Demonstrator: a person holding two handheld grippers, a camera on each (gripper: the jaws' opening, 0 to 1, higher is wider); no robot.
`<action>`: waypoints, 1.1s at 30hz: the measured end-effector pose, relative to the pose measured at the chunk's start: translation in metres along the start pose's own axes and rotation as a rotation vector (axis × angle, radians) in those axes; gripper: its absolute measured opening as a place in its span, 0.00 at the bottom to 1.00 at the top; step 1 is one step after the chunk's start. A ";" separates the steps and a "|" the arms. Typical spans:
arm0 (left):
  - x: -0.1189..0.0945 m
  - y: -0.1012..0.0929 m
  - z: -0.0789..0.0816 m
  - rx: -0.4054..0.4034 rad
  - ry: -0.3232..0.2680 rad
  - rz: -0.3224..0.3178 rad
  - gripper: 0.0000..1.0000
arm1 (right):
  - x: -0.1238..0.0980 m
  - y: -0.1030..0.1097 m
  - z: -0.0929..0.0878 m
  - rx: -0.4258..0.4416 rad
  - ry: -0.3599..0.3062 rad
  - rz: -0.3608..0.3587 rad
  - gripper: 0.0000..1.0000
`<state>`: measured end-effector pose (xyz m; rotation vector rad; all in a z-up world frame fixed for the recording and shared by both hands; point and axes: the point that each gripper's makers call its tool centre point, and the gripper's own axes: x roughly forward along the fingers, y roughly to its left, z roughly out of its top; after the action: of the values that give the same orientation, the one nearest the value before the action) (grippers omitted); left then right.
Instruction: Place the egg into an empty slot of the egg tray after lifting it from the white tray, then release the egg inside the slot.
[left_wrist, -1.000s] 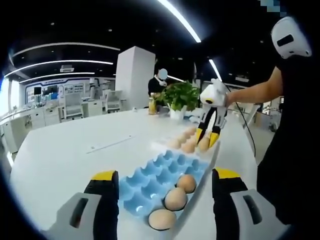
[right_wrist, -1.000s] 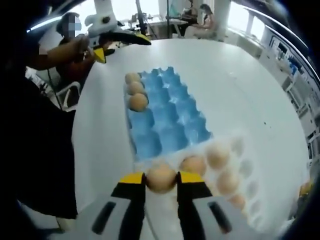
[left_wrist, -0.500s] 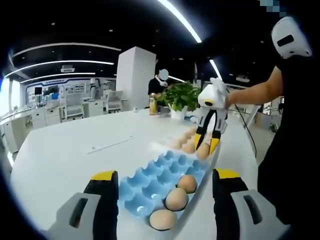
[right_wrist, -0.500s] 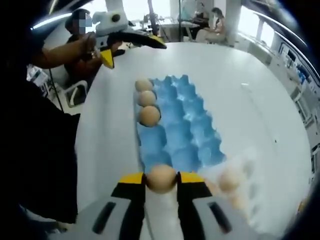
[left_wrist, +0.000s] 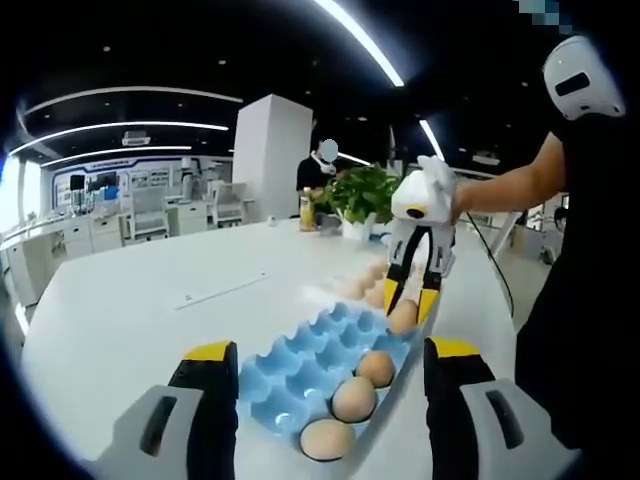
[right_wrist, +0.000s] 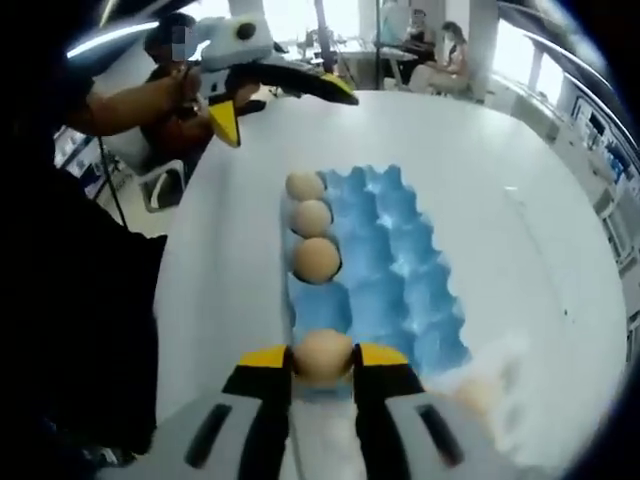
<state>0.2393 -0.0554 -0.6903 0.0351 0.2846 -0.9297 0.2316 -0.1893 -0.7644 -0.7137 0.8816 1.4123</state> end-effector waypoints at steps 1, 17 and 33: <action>0.000 0.000 0.000 0.000 0.000 0.000 0.77 | 0.002 0.001 0.002 -0.003 0.001 0.003 0.24; -0.001 0.001 -0.002 -0.004 0.001 0.004 0.76 | 0.020 0.001 0.018 -0.026 -0.013 0.035 0.24; -0.003 0.000 -0.002 0.000 0.000 0.009 0.76 | 0.035 0.002 0.014 -0.048 0.015 0.052 0.24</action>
<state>0.2377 -0.0527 -0.6911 0.0368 0.2840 -0.9206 0.2291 -0.1595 -0.7870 -0.7433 0.8860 1.4807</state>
